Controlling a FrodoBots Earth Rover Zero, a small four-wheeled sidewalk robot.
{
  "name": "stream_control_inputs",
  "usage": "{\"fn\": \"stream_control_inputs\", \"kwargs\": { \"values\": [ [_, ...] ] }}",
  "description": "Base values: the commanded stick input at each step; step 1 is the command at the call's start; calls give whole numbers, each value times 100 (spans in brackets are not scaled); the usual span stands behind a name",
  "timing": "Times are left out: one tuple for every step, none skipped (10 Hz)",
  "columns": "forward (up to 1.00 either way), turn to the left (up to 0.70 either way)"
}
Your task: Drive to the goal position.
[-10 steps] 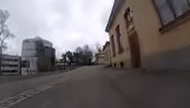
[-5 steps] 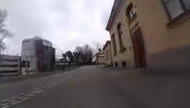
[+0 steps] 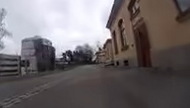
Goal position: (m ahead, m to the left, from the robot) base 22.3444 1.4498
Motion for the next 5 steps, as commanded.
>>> {"fn": "stream_control_inputs", "kwargs": {
  "values": [
    [100,0],
    [100,0],
    [100,0],
    [100,3],
    [100,6]
  ]
}}
